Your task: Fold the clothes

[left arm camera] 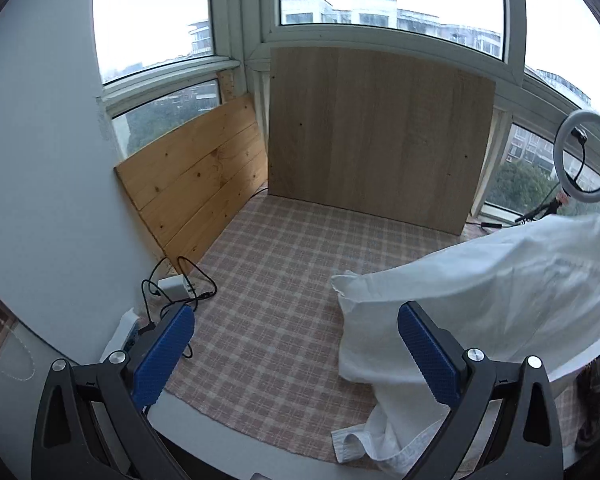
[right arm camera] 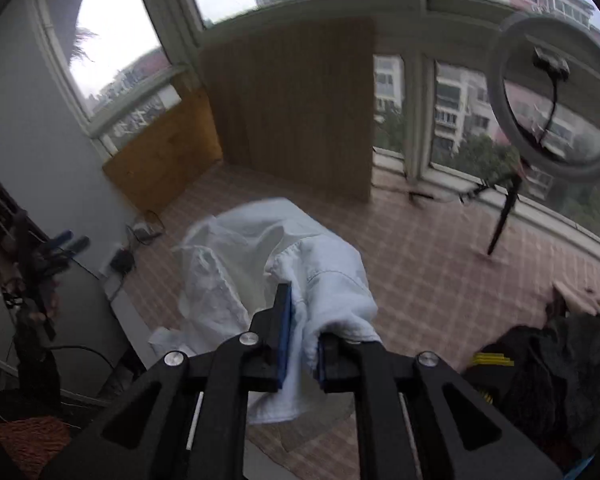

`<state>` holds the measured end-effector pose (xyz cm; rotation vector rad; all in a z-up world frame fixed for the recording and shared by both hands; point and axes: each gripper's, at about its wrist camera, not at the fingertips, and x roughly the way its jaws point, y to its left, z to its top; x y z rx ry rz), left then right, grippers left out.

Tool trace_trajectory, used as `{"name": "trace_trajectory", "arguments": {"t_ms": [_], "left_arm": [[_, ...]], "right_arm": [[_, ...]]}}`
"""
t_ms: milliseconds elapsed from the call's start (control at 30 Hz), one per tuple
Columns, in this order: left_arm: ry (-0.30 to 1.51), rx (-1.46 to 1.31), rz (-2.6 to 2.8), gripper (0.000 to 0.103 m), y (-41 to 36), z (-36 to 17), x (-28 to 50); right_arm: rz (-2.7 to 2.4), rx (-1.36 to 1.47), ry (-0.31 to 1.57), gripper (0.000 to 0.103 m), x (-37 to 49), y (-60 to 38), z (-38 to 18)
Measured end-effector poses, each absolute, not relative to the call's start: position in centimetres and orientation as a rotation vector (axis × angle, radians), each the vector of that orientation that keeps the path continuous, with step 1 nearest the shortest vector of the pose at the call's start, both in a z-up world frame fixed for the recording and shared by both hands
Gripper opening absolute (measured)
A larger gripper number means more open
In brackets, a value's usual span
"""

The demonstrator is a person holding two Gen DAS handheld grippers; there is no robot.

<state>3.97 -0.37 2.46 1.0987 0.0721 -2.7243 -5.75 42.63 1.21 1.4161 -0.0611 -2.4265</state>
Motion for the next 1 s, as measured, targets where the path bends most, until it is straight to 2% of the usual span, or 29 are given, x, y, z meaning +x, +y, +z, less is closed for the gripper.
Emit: {"name": "trace_trajectory", "arguments": {"t_ms": [67, 100, 200, 267, 333, 367, 400, 600, 833, 933, 1000], "left_arm": [[0.034, 1.163, -2.766, 0.102, 1.5, 1.6, 2.2], [0.012, 1.206, -2.793, 0.102, 2.6, 1.0, 1.3], [-0.095, 1.333, -2.876, 0.102, 6.6, -0.9, -1.3], [-0.201, 1.423, -2.935, 0.102, 9.5, -2.3, -2.7], [-0.307, 1.511, -2.998, 0.102, 12.4, -3.7, -3.9], [-0.367, 1.55, -3.017, 0.102, 13.8, -4.4, -4.4], [-0.436, 1.583, -3.029, 0.102, 15.2, -5.0, -4.9], [-0.828, 1.741, -3.081, 0.102, 21.3, -8.0, -7.6], [-0.983, 1.949, -3.018, 0.102, 22.7, -11.1, -10.8], [-1.047, 2.066, -2.962, 0.102, 23.0, -12.6, -11.0], [-1.109, 2.104, -2.933, 0.102, 23.1, -13.6, -10.8]], "right_arm": [[-2.419, 1.722, -0.093, 0.02, -6.3, 46.0, -6.7], [-2.391, 1.828, -0.169, 0.02, -5.8, 48.1, -9.7], [-2.317, 1.95, -0.436, 0.021, -3.4, 52.1, -15.8], [-2.323, 1.923, -0.571, 0.023, -1.5, 53.7, -17.0], [-2.361, 1.879, -0.652, 0.035, 0.1, 54.9, -17.0], [-2.381, 1.859, -0.681, 0.049, 0.6, 55.4, -16.9], [-2.407, 1.845, -0.704, 0.053, 0.9, 55.7, -16.9], [-2.517, 1.787, -0.762, 0.053, -0.4, 56.8, -17.4], [-2.494, 1.849, -0.794, 0.053, -5.9, 56.4, -20.5], [-2.476, 1.789, -0.865, 0.051, -6.4, 56.4, -20.9], [-2.485, 1.737, -0.866, 0.015, -6.4, 56.2, -20.5]]}}
